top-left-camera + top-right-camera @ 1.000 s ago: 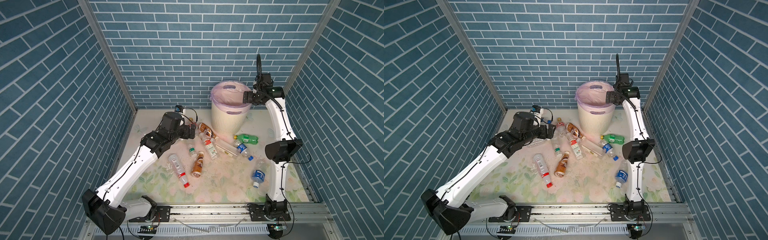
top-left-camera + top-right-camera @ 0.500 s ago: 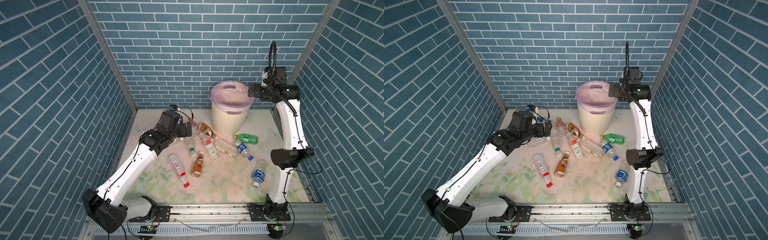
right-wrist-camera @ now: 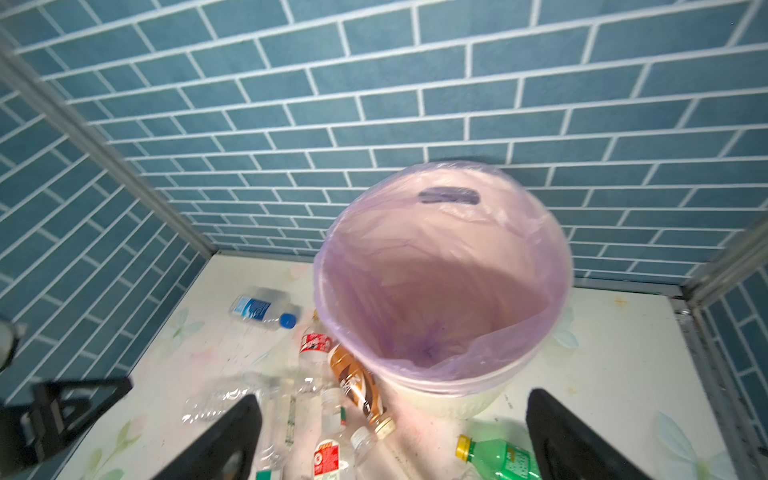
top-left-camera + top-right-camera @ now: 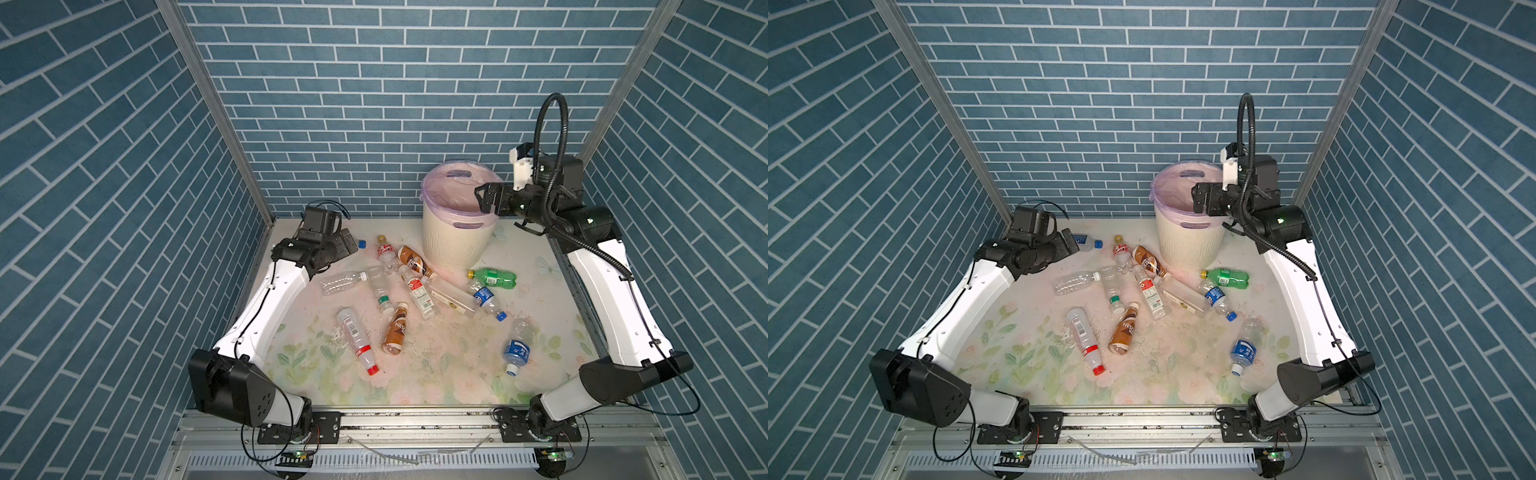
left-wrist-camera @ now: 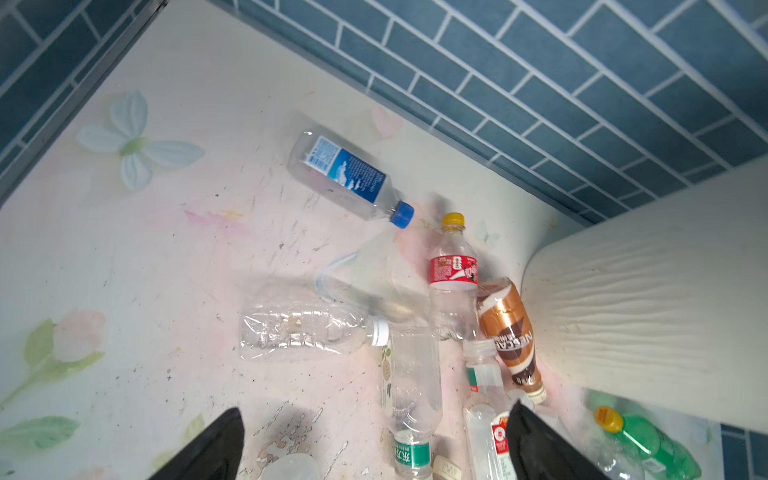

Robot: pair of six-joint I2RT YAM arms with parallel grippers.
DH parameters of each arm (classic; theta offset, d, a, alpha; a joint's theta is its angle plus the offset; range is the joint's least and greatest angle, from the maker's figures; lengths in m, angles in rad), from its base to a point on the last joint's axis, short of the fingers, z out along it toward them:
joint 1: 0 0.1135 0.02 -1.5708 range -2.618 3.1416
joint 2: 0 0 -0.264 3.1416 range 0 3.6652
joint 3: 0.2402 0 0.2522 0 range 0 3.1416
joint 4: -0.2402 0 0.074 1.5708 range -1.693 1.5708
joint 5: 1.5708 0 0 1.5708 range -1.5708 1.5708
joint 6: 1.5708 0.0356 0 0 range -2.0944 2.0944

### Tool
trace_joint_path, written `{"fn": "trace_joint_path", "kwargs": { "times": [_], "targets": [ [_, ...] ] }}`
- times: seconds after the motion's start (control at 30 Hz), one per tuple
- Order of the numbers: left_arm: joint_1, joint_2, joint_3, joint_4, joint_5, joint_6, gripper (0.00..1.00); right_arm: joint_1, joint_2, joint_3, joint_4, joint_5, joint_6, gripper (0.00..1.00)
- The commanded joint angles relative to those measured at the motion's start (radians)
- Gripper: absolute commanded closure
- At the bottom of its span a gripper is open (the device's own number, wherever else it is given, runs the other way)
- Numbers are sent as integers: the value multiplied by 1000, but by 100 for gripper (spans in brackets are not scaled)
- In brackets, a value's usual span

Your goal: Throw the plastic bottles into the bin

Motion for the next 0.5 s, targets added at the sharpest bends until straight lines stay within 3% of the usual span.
{"fn": "trace_joint_path", "kwargs": {
  "times": [0.0,0.23,0.47],
  "targets": [
    [55,46,-3,52,51,-187,1,56,-24,-125,162,-25,-51,1],
    [113,271,95,87,151,-387,1,208,3,-300,321,-30,-161,1],
    [141,463,211,111,175,-517,1,305,86,-335,392,-19,-187,1]
  ]
}}
